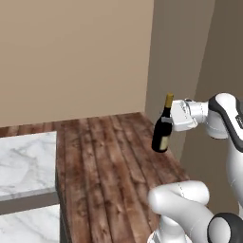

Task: There is a wine glass and glass cup on the dining counter. Place the wine bottle next to the wine glass and the juice bottle next to the glass cup.

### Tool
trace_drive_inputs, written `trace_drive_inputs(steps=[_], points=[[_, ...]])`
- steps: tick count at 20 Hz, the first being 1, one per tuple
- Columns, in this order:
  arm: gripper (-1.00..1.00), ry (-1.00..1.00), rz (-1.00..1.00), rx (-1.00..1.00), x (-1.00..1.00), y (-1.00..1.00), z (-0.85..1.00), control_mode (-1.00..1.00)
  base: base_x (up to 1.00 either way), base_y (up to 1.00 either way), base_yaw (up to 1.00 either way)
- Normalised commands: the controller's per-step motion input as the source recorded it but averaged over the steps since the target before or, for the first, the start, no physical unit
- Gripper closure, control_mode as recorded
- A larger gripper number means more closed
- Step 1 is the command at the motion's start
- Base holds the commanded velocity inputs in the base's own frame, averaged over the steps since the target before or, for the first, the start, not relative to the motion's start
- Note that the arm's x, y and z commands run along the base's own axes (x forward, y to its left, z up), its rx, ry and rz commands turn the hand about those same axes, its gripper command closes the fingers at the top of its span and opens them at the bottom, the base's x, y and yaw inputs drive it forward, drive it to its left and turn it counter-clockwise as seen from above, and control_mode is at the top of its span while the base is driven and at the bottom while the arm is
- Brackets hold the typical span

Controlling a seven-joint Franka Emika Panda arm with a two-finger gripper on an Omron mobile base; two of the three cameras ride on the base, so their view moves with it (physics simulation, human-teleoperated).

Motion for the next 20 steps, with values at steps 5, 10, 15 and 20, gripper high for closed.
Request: trace_drive_inputs(steps=[5,10,15,20], points=[[1.0,0.0,0.0,0.0,0.0,0.0,0.0,1.0,0.82,-0.08,0.06],[1.0,0.0,0.0,0.0,0.0,0.0,0.0,1.0,0.8,-0.08,0.06],[1.0,0.0,0.0,0.0,0.0,0.0,0.0,1.0,0.81,-0.09,0.04],[1.0,0.0,0.0,0.0,0.0,0.0,0.0,1.0,0.82,-0.08,0.04]])
